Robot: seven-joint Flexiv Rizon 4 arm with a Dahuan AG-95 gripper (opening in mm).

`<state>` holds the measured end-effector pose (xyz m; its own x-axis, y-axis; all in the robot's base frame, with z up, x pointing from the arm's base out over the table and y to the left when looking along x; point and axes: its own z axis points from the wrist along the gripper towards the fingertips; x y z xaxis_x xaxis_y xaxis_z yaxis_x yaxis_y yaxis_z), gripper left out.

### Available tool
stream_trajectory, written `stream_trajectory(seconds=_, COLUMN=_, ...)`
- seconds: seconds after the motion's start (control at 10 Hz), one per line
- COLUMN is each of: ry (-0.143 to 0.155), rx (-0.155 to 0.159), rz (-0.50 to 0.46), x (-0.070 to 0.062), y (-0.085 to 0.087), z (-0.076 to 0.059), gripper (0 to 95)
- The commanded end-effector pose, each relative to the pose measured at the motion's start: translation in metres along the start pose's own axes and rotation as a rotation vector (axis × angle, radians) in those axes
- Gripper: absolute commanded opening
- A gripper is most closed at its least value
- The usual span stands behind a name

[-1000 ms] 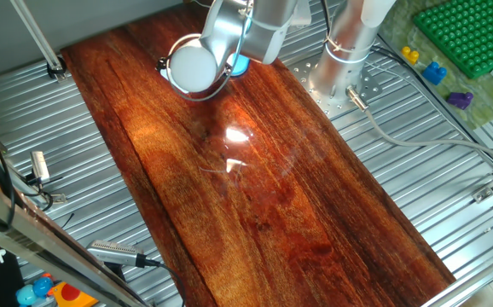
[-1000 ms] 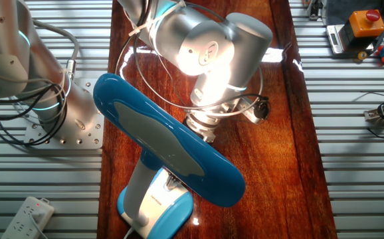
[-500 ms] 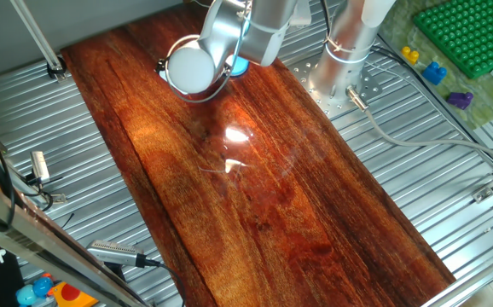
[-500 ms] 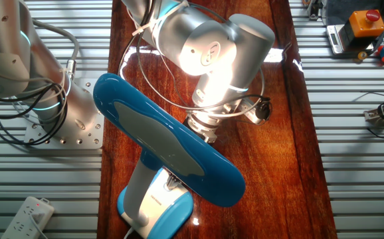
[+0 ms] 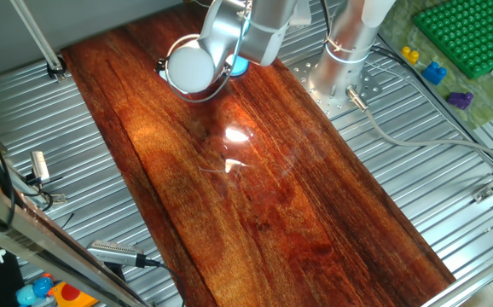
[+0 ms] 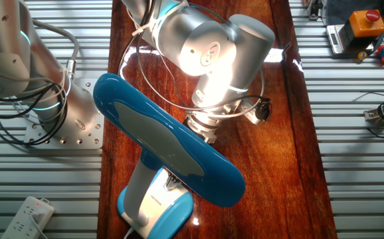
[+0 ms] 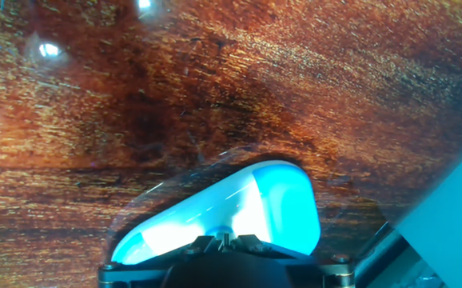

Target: Turn off the desk lamp by pressing the button

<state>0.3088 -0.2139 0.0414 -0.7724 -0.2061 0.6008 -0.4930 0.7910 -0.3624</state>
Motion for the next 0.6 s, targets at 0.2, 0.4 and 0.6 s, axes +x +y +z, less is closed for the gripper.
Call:
stream_trajectory(seconds=0.2, ry=-0.003, rx=-0.018, rz=0.0, x=-0.0002, y=0.0003, z=-0.0001, gripper=0.0)
stream_trajectory(seconds=0.4, ry=-0.005, rx=-0.036, rz=0.002, x=-0.0014, y=0.0009, z=0.0015, gripper=0.0)
stream_trajectory(seconds=0.6, ry=-0.005, rx=-0.04, rz=0.001, x=-0.004, y=0.0023, z=0.0048, gripper=0.0)
